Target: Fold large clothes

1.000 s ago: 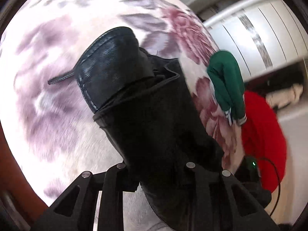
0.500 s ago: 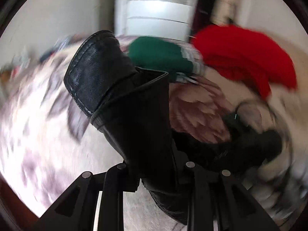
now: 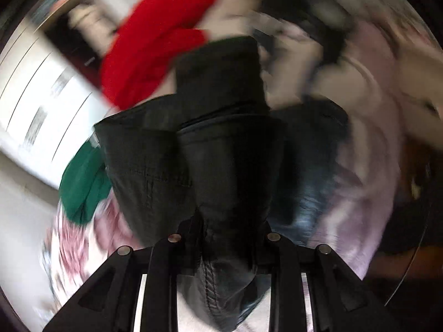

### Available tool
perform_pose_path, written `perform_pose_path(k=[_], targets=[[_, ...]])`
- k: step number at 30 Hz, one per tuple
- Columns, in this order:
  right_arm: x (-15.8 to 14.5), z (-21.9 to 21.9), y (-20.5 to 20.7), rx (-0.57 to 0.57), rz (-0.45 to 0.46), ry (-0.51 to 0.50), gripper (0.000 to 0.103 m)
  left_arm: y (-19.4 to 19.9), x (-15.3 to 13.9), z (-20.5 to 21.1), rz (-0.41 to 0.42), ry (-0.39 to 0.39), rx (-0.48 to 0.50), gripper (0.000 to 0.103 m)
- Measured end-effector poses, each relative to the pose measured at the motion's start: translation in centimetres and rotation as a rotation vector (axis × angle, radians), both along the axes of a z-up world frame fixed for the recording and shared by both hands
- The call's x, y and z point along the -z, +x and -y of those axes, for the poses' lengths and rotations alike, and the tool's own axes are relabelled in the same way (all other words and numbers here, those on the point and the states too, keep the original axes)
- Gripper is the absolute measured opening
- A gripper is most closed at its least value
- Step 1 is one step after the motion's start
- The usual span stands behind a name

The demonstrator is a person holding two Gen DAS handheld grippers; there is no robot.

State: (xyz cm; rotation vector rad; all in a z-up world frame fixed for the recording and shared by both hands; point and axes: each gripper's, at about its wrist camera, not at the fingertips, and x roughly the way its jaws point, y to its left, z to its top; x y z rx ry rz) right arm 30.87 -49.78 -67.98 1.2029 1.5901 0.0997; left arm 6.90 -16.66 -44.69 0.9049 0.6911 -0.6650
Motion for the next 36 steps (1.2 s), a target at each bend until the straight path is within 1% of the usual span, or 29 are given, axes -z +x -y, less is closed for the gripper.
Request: perform_pose_path(k=[2,3,4,5,7,8,9,10,12,13,14,15,16,18,20,21,22,23,24,25,26,27,28,30,31,33,34,35,36], targets=[[-1.4,0.2,0.0,-0.002,0.031,-0.030,0.056,-1.4,2.2,1.9,-0.015,0.079,0.107,0.024],[-2.4,-0.5,0.0,-0.010,0.058,-0.031,0.058,-1.7,2.9,2.4,-0.020,0.108,0.131,0.026],[-3.3,-1.0,0.5,-0.021,0.082,-0.028,0.064,-2.2,3.9,3.1,-0.013,0.153,0.167,0.028],[-4.5,-1.7,1.2,-0.047,0.107,-0.034,0.071,-2.5,4.1,3.5,-0.003,0.168,0.176,0.031],[-5.8,-2.7,2.0,-0.099,0.150,-0.052,0.079,-2.3,3.3,3.8,-0.024,0.172,0.151,0.037],[-7.1,-4.0,2.4,-0.140,0.177,-0.065,0.082,-2.1,2.6,3.9,-0.042,0.168,0.117,0.040],[-7.5,-5.0,3.0,-0.173,0.194,-0.074,0.087,-1.6,1.9,3.8,-0.067,0.155,0.081,0.040],[-8.1,-6.0,3.5,-0.213,0.216,-0.079,0.091,-0.9,0.4,3.4,-0.117,0.110,0.020,0.040],[-8.4,-8.2,5.2,-0.305,0.264,-0.081,0.093,0.2,-1.4,2.2,-0.201,0.024,-0.082,0.047],[-8.2,-9.4,5.9,-0.345,0.276,-0.083,0.096,1.1,-2.8,1.2,-0.261,-0.033,-0.163,0.060],[-8.0,-11.0,6.8,-0.403,0.283,-0.088,0.097,1.7,-3.8,0.3,-0.298,-0.074,-0.227,0.080],[-7.8,-12.0,7.5,-0.446,0.288,-0.098,0.098,2.3,-4.6,-0.3,-0.319,-0.107,-0.280,0.087],[-7.6,-13.3,8.2,-0.492,0.294,-0.112,0.099,2.3,-5.2,-1.3,-0.346,-0.140,-0.341,0.090],[-7.6,-15.4,9.2,-0.582,0.305,-0.121,0.101,2.2,-6.0,-2.8,-0.382,-0.184,-0.447,0.090],[-7.2,-17.1,10.0,-0.640,0.305,-0.093,0.101,3.2,-6.7,-5.5,-0.458,-0.253,-0.581,0.090],[-6.8,-17.7,10.3,-0.661,0.290,-0.113,0.101,3.4,-6.7,-6.5,-0.479,-0.287,-0.650,0.090],[-6.3,-18.2,10.2,-0.694,0.258,-0.144,0.099,3.7,-7.0,-7.6,-0.492,-0.316,-0.702,0.090],[-5.9,-18.2,9.9,-0.700,0.234,-0.168,0.093,4.1,-7.2,-9.3,-0.520,-0.372,-0.798,0.089],[-5.8,-17.8,9.5,-0.678,0.234,-0.184,0.070,4.9,-6.7,-10.7,-0.533,-0.399,-0.862,0.089],[-5.7,-17.4,8.9,-0.662,0.233,-0.172,0.049,5.4,-6.5,-11.3,-0.533,-0.406,-0.911,0.089],[-5.8,-17.0,8.3,-0.647,0.237,-0.148,0.031,6.0,-6.3,-12.2,-0.535,-0.411,-0.967,0.089],[-6.4,-16.4,7.7,-0.629,0.255,-0.134,0.027,6.7,-5.9,-12.8,-0.541,-0.421,-0.996,0.089],[-7.3,-15.9,6.8,-0.614,0.279,-0.145,0.022,7.4,-5.6,-13.2,-0.532,-0.418,-1.033,0.089],[-9.1,-14.6,4.6,-0.576,0.291,-0.154,0.018,8.6,-5.7,-13.5,-0.540,-0.446,-1.056,0.089],[-9.7,-13.5,3.4,-0.549,0.278,-0.158,0.016,9.4,-5.7,-13.4,-0.550,-0.481,-1.063,0.089],[-10.3,-10.8,1.1,-0.477,0.244,-0.204,0.014,10.5,-5.7,-13.1,-0.571,-0.522,-1.066,0.089],[-10.3,-8.9,-0.2,-0.429,0.218,-0.238,0.010,10.8,-5.8,-13.2,-0.582,-0.536,-1.063,0.089],[-9.7,-6.5,-1.5,-0.371,0.178,-0.274,0.010,11.3,-5.7,-12.5,-0.589,-0.536,-1.060,0.089],[-8.8,-4.7,-2.6,-0.326,0.138,-0.269,0.009,11.5,-5.6,-12.0,-0.602,-0.547,-1.049,0.089]])
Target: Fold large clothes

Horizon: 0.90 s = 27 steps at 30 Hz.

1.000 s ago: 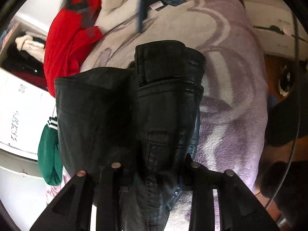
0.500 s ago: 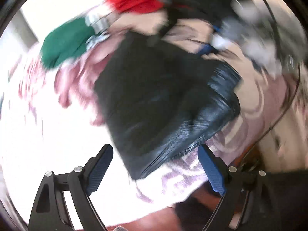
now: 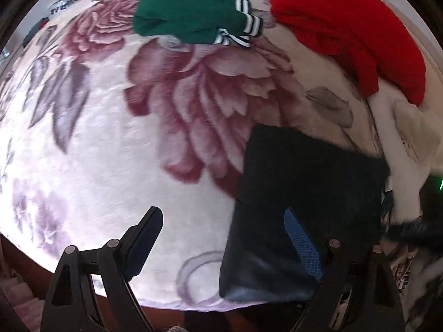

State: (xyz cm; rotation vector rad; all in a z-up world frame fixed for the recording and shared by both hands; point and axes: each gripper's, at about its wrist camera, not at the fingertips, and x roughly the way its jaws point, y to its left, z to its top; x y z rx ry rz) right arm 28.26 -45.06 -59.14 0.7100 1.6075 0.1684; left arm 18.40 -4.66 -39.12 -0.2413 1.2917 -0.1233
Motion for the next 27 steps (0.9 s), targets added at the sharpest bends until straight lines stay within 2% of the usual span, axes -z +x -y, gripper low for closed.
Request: perform_pose_path(k=[2,5,8,13,15,17,18,19,20,22,24,27], targets=[[2.4,3.5,-2.2,0.114,-0.081,0.019,0.008,1.0,0.9,1.8,-0.017,-0.030,0.039,0.089],[5.4,4.4,-3.2,0.101,-0.129,-0.014,0.008,2.2,3.5,4.9,-0.055,-0.033,0.102,0.091],[8.1,4.2,-2.3,0.091,-0.113,-0.030,0.008,3.2,5.2,5.9,-0.042,0.011,0.066,0.091],[8.5,2.8,0.2,0.053,-0.041,-0.059,0.008,5.8,7.6,5.2,-0.063,0.068,0.002,0.091],[8.2,3.0,0.5,0.044,-0.065,-0.037,0.010,6.5,8.5,5.1,-0.075,0.075,0.002,0.091],[7.3,4.8,0.0,0.076,-0.112,0.040,0.014,6.7,8.4,5.0,-0.080,0.079,0.003,0.091],[6.6,5.8,-0.4,0.111,-0.115,0.077,0.018,6.6,8.3,4.9,-0.080,0.080,0.001,0.091],[5.6,6.9,-0.7,0.150,-0.097,0.098,0.040,6.4,8.2,4.6,-0.081,0.080,-0.006,0.091],[4.1,8.4,-1.4,0.205,-0.049,0.134,0.069,6.2,8.2,4.5,-0.083,0.077,-0.013,0.091],[2.7,9.8,-2.3,0.254,0.011,0.172,0.100,5.8,8.3,4.0,-0.094,0.052,-0.043,0.091],[3.0,9.8,-2.8,0.238,0.024,0.215,0.102,5.7,8.4,3.9,-0.098,0.035,-0.061,0.091],[7.1,6.9,-3.2,0.170,-0.078,0.308,0.102,5.8,8.4,4.0,-0.099,0.040,-0.068,0.091]])
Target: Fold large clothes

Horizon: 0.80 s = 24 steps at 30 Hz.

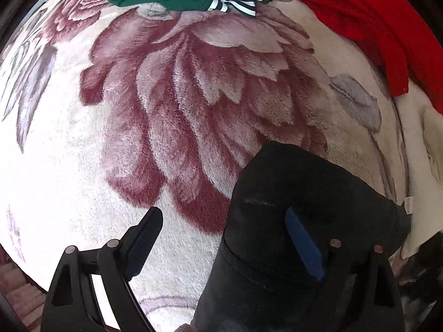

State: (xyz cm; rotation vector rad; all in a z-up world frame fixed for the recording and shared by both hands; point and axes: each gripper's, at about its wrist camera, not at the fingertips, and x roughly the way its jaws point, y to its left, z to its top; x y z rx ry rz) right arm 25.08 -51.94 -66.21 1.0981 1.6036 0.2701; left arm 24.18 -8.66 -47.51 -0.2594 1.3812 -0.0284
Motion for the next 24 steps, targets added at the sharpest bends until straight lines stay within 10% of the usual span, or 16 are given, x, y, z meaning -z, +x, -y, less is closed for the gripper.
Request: perform_pose_path(k=[3,5,8,12,16,24], targets=[[3.1,-4.1,-0.9,-0.070,-0.088,0.056,0.100,0.1,-0.2,0.2,-0.002,0.013,0.013,0.090],[1.7,-5.5,-1.0,-0.086,-0.022,-0.014,0.043,0.2,-0.8,0.2,-0.003,0.045,0.034,0.090],[-1.9,-4.9,-1.6,-0.007,0.054,-0.065,0.023,0.1,-2.2,-0.2,0.008,0.010,0.063,0.090],[-6.3,-2.9,-1.7,0.059,0.123,-0.171,0.022,-0.5,-5.0,-0.2,0.040,-0.004,0.080,0.090],[-2.8,1.7,-2.4,0.160,0.025,-0.227,0.021,-0.2,-5.9,2.1,0.053,-0.064,0.103,0.090],[2.2,2.2,0.1,0.026,-0.058,-0.210,0.031,2.2,0.9,9.7,-0.014,0.043,0.214,0.090]])
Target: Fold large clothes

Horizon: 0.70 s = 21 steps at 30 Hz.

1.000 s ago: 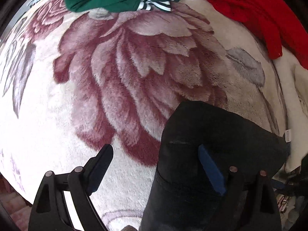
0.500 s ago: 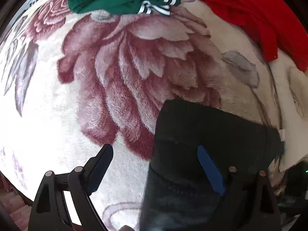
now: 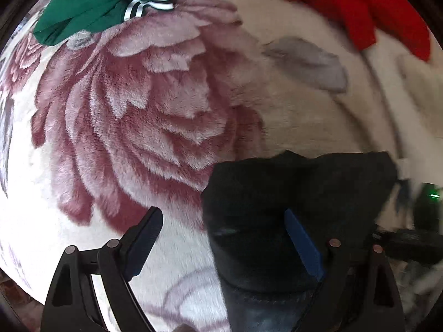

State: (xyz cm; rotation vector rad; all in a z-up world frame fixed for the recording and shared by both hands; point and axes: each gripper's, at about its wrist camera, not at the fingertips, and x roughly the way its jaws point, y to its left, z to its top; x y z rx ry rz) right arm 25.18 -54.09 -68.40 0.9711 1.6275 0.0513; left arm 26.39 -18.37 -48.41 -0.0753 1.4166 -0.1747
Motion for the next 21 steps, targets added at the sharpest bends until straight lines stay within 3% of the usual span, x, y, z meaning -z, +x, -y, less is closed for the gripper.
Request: perform_pose_path(k=[2,5,8,13,15,17,21], targets=[[-1.1,0.5,-0.4,0.013,-0.001,0.045,0.047,1.1,1.6,-0.7,-0.029,0.009,-0.036,0.092],[-4.6,2.0,-1.9,0.094,0.055,0.035,0.059,1.8,2.1,-1.2,-0.046,0.001,-0.038,0.092],[-7.5,3.0,-3.8,0.115,0.086,0.044,0.061,2.0,0.1,-2.4,-0.031,-0.011,-0.068,0.091],[-9.6,2.8,-4.2,0.091,0.112,0.043,0.062,0.0,-3.6,-8.1,0.040,0.146,-0.182,0.091],[-10.5,2.0,-4.7,0.058,0.109,0.115,0.062,-1.8,-3.0,-10.4,0.010,0.158,-0.224,0.091],[-10.5,-0.1,-4.6,-0.028,0.102,0.127,0.062,-3.6,-1.9,-11.8,-0.048,0.171,-0.248,0.091],[-6.4,-4.8,-3.4,-0.228,0.009,-0.076,0.067,-6.6,-0.3,-11.1,-0.119,0.153,-0.249,0.091]])
